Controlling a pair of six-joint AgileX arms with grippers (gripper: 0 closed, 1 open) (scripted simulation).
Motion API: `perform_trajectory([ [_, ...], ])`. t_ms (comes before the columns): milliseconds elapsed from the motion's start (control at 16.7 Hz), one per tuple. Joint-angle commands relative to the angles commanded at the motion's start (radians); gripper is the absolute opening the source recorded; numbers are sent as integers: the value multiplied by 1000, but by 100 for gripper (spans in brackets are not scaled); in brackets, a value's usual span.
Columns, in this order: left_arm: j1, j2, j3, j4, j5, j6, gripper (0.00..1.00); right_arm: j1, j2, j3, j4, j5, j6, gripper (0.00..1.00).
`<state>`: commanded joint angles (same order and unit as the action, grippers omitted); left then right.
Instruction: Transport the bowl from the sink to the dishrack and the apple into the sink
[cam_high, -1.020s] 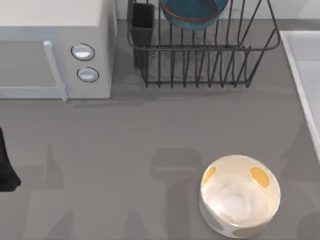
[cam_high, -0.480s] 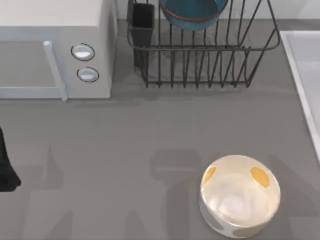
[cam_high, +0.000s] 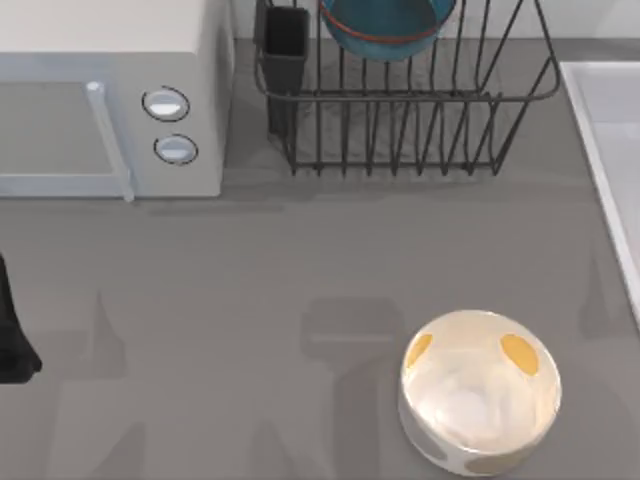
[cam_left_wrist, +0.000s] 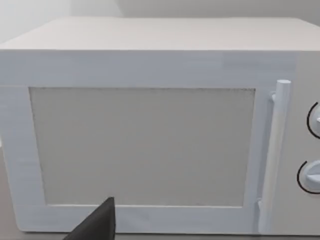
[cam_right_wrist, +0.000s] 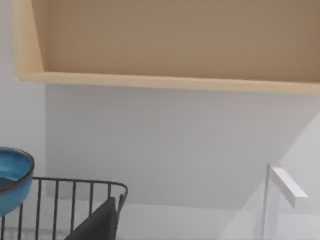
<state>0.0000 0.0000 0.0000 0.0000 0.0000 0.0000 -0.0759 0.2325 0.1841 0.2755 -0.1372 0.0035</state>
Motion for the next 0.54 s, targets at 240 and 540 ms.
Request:
perform_trajectory([
  [240, 0, 0, 0, 0, 0, 0, 100, 71, -189, -130, -214, 92, 4, 100],
  [540, 0, 0, 0, 0, 0, 0, 100, 76, -232, -184, -275, 137, -4, 100],
])
